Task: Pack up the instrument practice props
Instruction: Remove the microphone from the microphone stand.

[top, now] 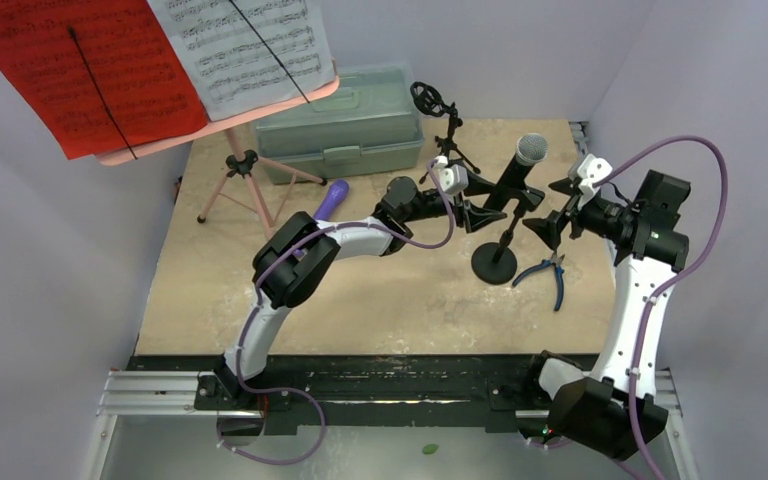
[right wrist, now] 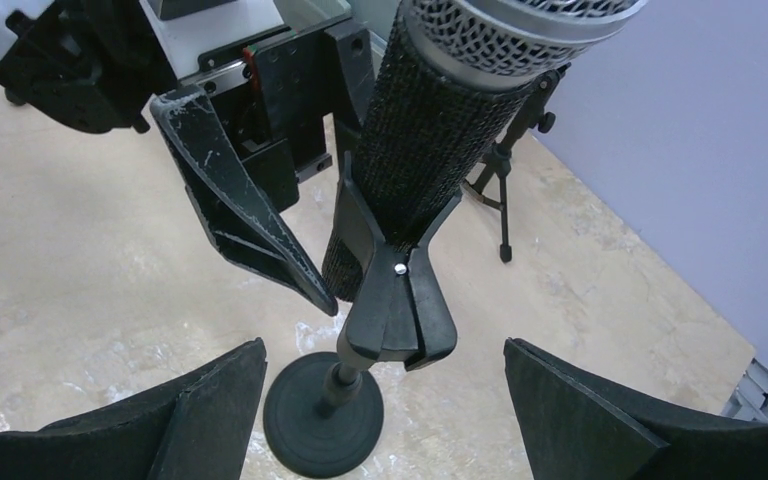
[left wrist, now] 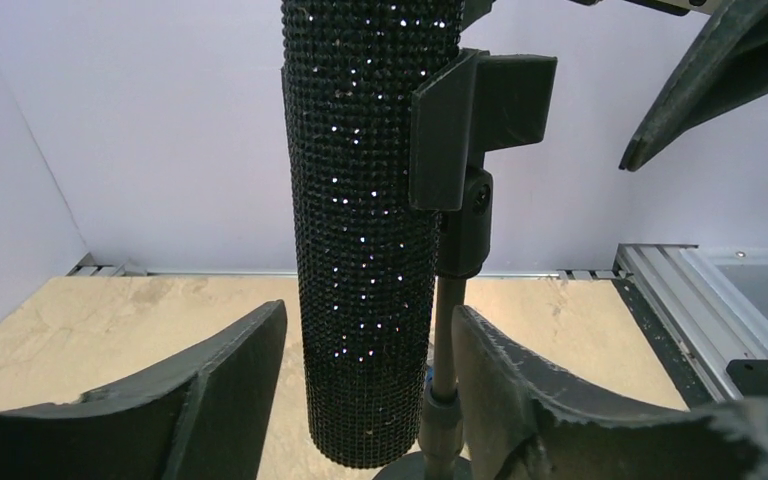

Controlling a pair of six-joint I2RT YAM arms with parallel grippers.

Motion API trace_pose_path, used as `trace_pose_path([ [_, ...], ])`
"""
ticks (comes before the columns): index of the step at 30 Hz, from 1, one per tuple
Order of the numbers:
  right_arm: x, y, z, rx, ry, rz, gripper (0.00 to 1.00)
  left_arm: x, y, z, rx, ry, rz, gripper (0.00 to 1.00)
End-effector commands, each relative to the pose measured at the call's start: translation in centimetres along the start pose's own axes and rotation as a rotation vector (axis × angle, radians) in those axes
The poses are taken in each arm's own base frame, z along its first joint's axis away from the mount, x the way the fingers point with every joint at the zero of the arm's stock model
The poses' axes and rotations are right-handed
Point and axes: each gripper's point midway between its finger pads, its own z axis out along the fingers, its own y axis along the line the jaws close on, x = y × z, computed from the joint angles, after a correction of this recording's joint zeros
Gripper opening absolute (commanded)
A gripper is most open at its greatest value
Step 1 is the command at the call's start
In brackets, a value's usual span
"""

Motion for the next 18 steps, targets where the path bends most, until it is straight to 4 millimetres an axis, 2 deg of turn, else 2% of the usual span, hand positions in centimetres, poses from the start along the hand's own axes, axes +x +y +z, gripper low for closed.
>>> trace_pose_path([
  [1,-1.9,-0.5,-0.4,0.006,-0.032,0.019,0.91,-2.4,-0.6,1.2,0.037,-0.095,0.012,0.54],
  [2,-1.9,-0.5,-0.4,0.007,-0.03,0.023,0.91,-2.5,-0.7,1.2,0.04,-0.1,0.007,0.48],
  [4,-2.0,-0.5,-0.5,0.012,-0.023,0.027,0.91,-2.5,-0.7,1.2,0.042,-0.105,0.005,0.22],
  [5,-2.0,-0.5,-0.5,0.015,-0.02,0.03,0.91,-2.6,-0.7,1.2,0.038,-0.106,0.001,0.13],
  [7,-2.1,-0.5,-0.6,0.019,-0.014,0.035,0.9,-2.8,-0.5,1.0,0.015,-0.109,-0.002,0.0],
  [14,-2.4,-1.2,-0.9,0.027,0.011,0.051,0.9,-4.1,-0.2,0.0,-0.054,-0.14,0.022,0.0],
  [18,-2.0,-1.5,-0.5,-0.014,0.025,0.1,0.86,-4.5,-0.3,-0.1,-0.059,-0.146,0.029,0.0],
])
